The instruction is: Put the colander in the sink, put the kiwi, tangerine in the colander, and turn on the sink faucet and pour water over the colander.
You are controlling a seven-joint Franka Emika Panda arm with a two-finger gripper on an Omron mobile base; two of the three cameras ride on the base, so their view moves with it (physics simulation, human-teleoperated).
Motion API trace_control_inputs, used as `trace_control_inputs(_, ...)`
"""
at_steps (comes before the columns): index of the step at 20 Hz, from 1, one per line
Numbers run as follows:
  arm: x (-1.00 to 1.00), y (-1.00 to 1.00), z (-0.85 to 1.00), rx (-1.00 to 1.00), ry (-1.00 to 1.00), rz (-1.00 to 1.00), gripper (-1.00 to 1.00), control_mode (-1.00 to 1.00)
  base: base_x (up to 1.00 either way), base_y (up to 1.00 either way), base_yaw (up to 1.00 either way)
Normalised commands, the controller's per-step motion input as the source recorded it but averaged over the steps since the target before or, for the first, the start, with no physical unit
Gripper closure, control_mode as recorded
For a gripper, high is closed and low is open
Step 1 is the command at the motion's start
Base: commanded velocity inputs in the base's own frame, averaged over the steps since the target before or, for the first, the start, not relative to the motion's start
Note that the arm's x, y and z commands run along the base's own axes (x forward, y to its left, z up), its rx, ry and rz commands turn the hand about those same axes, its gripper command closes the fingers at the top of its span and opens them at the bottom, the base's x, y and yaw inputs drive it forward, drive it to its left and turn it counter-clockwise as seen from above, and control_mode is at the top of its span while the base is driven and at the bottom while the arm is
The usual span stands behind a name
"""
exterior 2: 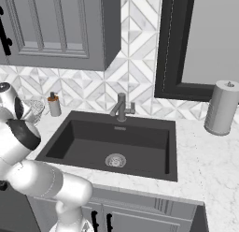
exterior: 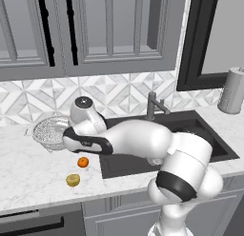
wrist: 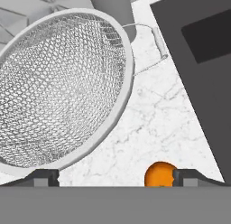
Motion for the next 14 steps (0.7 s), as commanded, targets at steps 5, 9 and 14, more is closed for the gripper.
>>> trace_control_inputs(5, 0.19, 0.10, -0.15, 0.00, 0.01, 0.00, -1.00, -1.00, 0.00, 0.00, 0.00)
trace_control_inputs(9, 0.07, 0.00, -0.06, 0.00, 0.04, 0.00, -1.00, -1.00, 0.00, 0.00, 0.00)
trace_control_inputs(14, 0.03, 0.00, -0.13, 0.00, 0.00, 0.00, -1.00, -1.00, 0.00, 0.00, 0.00)
